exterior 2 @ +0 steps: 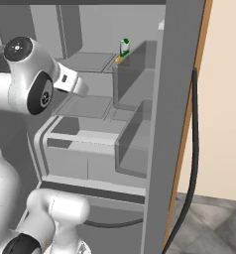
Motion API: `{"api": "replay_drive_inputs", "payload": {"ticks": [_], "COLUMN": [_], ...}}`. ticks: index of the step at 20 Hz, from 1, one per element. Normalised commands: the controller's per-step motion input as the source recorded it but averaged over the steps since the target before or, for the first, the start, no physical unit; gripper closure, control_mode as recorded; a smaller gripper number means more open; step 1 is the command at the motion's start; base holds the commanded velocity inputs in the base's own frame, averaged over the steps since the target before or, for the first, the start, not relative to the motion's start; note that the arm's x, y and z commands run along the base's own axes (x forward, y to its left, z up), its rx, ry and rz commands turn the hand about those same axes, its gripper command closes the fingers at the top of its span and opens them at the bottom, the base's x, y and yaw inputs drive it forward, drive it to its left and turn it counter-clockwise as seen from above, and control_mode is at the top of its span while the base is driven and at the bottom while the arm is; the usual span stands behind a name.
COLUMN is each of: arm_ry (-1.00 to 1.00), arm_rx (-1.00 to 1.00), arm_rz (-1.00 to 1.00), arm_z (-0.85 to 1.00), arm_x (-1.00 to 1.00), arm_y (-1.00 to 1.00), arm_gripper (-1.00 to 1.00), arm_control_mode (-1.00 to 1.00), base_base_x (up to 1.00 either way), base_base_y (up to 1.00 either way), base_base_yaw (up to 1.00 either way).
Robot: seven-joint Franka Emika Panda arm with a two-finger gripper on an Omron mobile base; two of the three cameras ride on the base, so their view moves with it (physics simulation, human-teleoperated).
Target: Pick the cheese from the fridge and the cheese grater from the cabinet and place them next to the salad bowl.
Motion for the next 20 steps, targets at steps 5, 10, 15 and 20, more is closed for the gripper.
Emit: {"api": "replay_drive_inputs", "payload": {"ticks": [5, 10, 15, 20], "arm_ry": [-0.03, -0.04, 0.00, 0.00], "arm_rx": [-0.01, 0.00, 0.00, -0.02], "arm_rz": [0.00, 0.00, 0.00, 0.00], "arm_z": [0.33, -0.19, -0.06, 0.02], "arm_x": [0.13, 0.45, 0.56, 0.62], "arm_y": [-0.23, -0.24, -0.38, -0.20], "arm_gripper": [-1.00, -1.00, -1.00, -1.00], "arm_control_mode": [-1.00, -1.00, -1.00, -1.00], "base_base_x": [0.00, 0.00, 0.00, 0.00], "base_base_y": [0.00, 0.00, 0.00, 0.00], "base_base_yaw": [0.00, 0.00, 0.00, 0.00]}}
